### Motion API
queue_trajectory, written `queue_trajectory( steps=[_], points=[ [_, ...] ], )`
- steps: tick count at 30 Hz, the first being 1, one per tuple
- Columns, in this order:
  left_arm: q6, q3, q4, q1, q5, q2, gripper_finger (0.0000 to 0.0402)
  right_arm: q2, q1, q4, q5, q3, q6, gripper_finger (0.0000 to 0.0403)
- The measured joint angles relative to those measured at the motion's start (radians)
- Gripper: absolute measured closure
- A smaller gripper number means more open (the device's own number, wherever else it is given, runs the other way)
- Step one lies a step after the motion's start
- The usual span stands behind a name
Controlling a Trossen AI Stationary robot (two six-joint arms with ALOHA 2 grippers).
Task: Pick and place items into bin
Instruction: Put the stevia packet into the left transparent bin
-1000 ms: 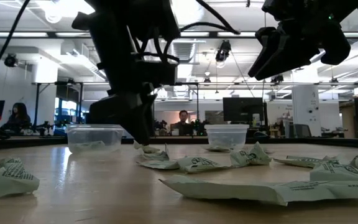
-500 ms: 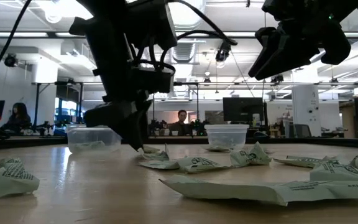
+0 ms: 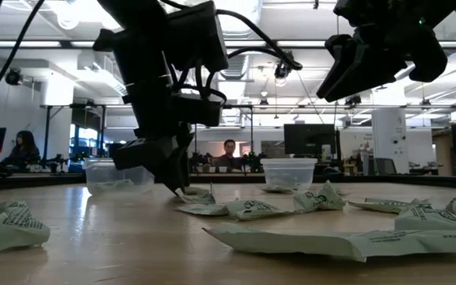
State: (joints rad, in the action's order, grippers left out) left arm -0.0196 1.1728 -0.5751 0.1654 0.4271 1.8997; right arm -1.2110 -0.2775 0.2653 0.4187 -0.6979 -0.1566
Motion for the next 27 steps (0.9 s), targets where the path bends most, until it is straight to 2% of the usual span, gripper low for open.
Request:
queue_trajectory(
  steps=[3, 8, 20, 27],
  points=[
    [0.000, 0.000, 0.000, 0.000, -0.004, -0.002, 0.0328, 0.000, 0.000, 0.000, 0.000, 0.000, 0.000, 0.0291],
    [0.000, 0.001, -0.001, -0.003, 0.012, -0.002, 0.0393, 0.000, 0.000, 0.000, 0.000, 0.000, 0.000, 0.0296],
    [0.001, 0.014, -0.002, 0.003, 0.081, -0.047, 0.0401, 0.000, 0.000, 0.002, 0.000, 0.000, 0.003, 0.0299],
    [0.007, 0.010, -0.011, 0.007, 0.024, -0.071, 0.0401, 0.000, 0.000, 0.016, 0.000, 0.000, 0.019, 0.0298]
  ],
)
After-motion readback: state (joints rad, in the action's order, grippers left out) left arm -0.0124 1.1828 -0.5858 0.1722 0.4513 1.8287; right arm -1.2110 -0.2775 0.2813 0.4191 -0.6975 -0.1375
